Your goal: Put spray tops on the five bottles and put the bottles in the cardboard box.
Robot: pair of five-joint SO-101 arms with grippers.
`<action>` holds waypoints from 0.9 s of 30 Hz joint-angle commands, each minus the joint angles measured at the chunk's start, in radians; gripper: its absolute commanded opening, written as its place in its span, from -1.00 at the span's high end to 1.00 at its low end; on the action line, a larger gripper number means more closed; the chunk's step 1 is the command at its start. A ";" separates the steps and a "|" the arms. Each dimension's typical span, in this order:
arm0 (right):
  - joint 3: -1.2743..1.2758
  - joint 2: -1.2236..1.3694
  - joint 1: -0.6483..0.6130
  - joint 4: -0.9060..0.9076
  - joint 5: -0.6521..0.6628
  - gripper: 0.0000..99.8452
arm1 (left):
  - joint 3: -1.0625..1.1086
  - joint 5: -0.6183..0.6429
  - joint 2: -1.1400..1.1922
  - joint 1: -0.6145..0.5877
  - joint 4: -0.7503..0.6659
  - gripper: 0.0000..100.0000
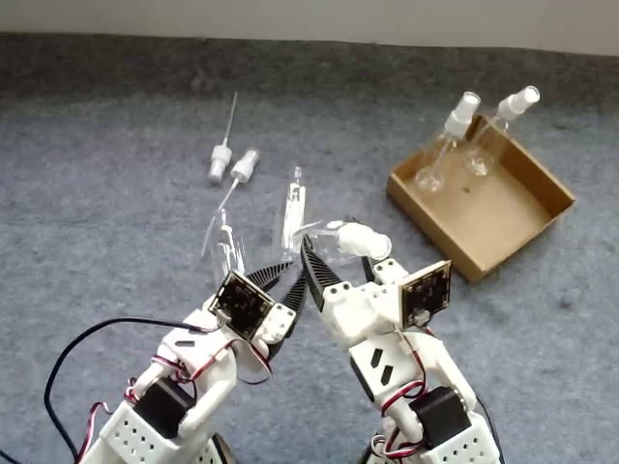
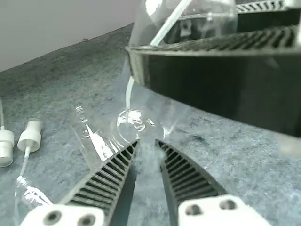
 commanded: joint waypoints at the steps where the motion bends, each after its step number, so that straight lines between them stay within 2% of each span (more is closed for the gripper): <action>1: -0.064 -0.012 0.007 0.074 0.003 0.84 | 0.019 -0.006 -0.013 -0.041 0.000 0.99; 8: -0.070 -0.004 0.257 0.094 0.147 0.84 | 0.021 -0.011 -0.013 -0.036 0.002 0.99; 12: -0.116 0.019 0.371 0.096 0.181 0.84 | 0.021 -0.011 -0.013 -0.039 0.002 0.99; 27: -0.518 0.611 0.751 0.056 0.180 0.83 | 0.021 -0.011 -0.013 -0.039 0.002 0.98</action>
